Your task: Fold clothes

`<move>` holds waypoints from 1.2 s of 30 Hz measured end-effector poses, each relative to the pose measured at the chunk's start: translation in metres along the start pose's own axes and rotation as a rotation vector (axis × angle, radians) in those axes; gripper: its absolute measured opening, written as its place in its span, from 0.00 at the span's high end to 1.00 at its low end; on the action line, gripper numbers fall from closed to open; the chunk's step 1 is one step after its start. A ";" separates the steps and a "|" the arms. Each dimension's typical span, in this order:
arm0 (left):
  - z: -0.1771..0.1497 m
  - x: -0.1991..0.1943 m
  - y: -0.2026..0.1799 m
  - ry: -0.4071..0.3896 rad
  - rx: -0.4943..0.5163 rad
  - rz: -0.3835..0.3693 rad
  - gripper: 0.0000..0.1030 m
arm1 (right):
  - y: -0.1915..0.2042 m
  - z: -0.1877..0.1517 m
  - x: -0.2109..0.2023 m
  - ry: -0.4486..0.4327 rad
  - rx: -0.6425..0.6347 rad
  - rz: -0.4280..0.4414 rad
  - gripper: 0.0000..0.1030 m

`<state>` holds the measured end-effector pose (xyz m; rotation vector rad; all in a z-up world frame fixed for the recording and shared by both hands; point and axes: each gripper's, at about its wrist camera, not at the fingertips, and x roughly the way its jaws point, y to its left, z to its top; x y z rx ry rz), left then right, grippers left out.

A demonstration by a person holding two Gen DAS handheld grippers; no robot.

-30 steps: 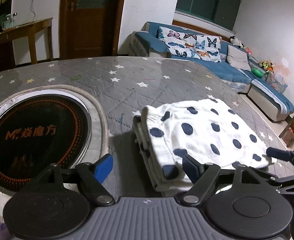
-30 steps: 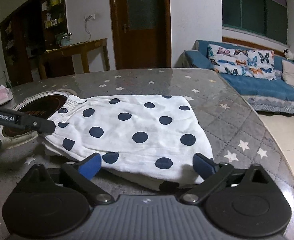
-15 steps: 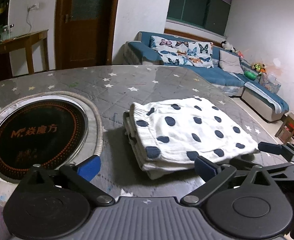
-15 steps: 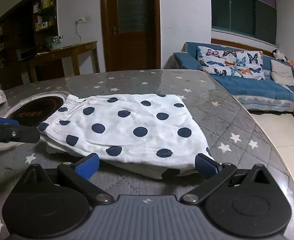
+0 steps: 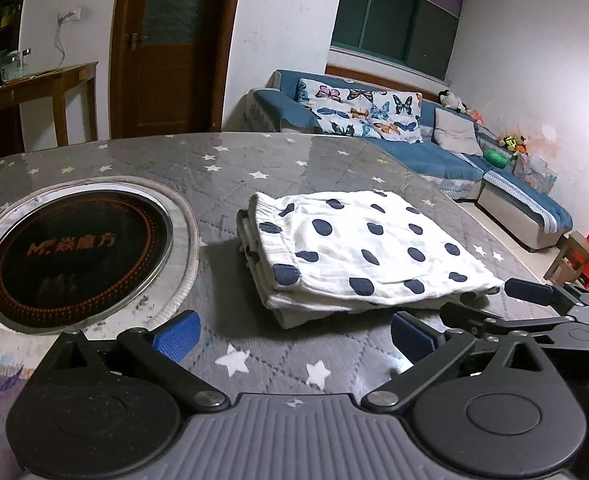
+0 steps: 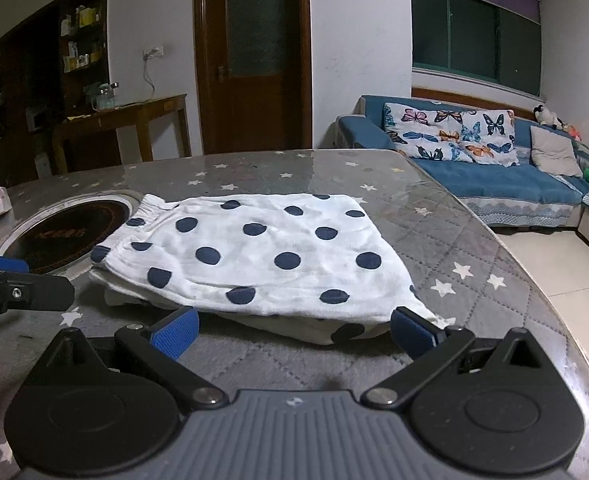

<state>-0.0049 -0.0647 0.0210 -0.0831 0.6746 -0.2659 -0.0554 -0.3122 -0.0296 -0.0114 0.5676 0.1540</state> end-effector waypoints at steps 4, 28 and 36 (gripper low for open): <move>-0.004 -0.007 0.001 -0.008 -0.020 0.001 0.00 | 0.004 -0.003 -0.006 -0.013 -0.002 -0.013 0.00; -0.030 -0.026 -0.008 -0.009 -0.021 0.025 0.00 | 0.016 -0.018 -0.028 -0.035 0.041 -0.023 0.00; -0.034 -0.027 -0.012 -0.008 -0.001 0.039 0.00 | 0.016 -0.023 -0.031 -0.033 0.051 -0.029 0.00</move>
